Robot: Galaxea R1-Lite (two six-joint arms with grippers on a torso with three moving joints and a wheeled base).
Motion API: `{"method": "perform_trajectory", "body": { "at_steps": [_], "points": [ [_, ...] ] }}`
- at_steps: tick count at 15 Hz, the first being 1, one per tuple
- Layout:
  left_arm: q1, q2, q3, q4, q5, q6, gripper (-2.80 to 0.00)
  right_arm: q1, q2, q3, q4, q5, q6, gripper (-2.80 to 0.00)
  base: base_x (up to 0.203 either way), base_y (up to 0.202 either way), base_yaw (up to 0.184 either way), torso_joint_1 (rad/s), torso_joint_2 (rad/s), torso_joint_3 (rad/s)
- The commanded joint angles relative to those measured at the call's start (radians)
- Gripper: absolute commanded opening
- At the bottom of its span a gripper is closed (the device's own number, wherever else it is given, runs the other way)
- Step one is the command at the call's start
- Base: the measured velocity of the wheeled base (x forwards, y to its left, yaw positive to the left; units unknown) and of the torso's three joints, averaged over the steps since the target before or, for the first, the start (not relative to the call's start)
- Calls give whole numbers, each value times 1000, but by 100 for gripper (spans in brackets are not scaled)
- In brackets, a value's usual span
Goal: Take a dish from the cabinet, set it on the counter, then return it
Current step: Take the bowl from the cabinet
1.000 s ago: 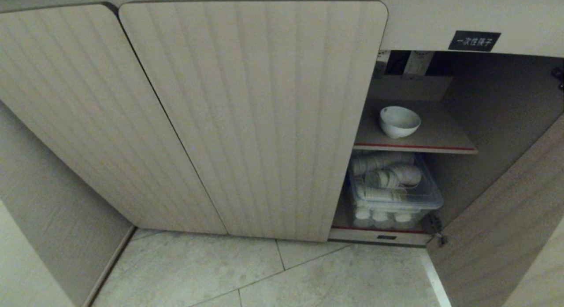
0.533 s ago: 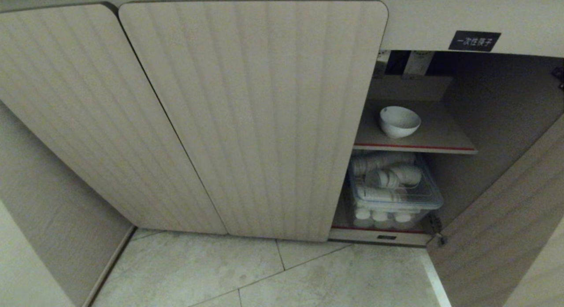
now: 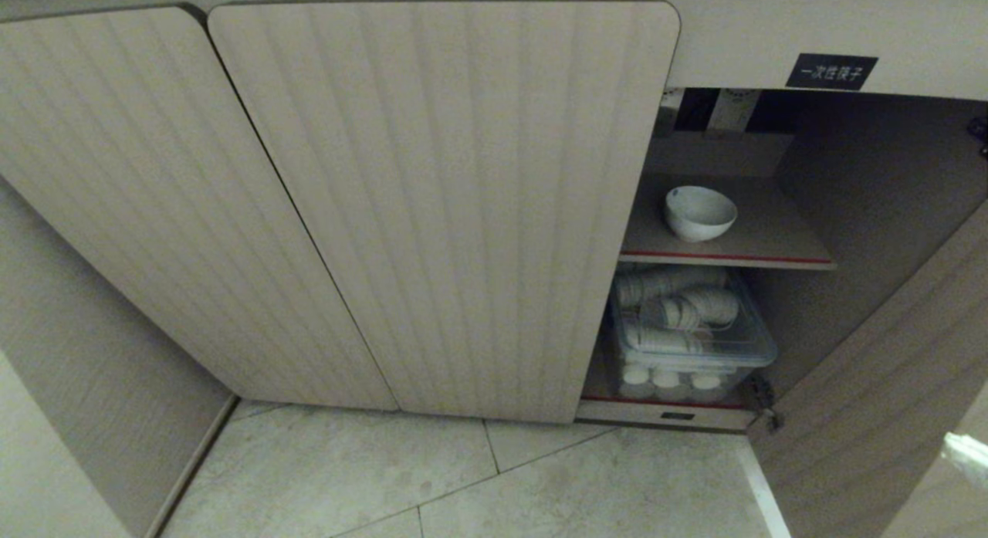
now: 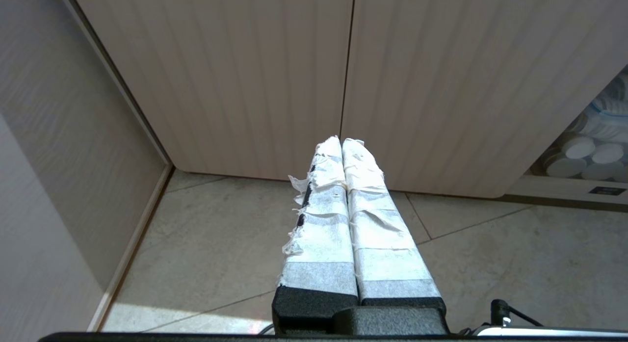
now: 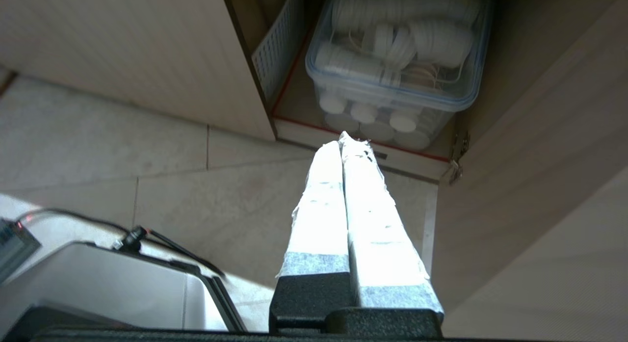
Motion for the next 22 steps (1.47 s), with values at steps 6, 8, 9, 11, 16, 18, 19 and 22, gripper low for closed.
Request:
{"method": "perform_trajectory", "body": {
  "at_steps": [6,8,9,11,16,18,19,22],
  "points": [
    [0,0,1,0,1,-1,-280,52,221,-79,-55,3,-14,-280,0,0,0,0,0,0],
    [0,0,1,0,1,-1,-280,114,318,-78,-151,2,-17,-280,0,0,0,0,0,0],
    [0,0,-1,0,-1,-1,-280,135,353,-78,-184,1,-19,-280,0,0,0,0,0,0],
    [1,0,-1,0,1,-1,-280,148,409,-79,-230,1,-21,-280,0,0,0,0,0,0],
    [0,0,-1,0,1,-1,-280,148,600,-109,-418,-9,-17,-280,0,0,0,0,0,0],
    [0,0,-1,0,1,-1,-280,148,664,-150,-451,-44,-12,-280,0,0,0,0,0,0],
    [0,0,-1,0,1,-1,-280,148,676,-164,-459,-58,-7,-280,0,0,0,0,0,0],
    [0,0,1,0,1,-1,-280,148,783,-247,-497,-69,45,-280,0,0,0,0,0,0]
  ]
}}
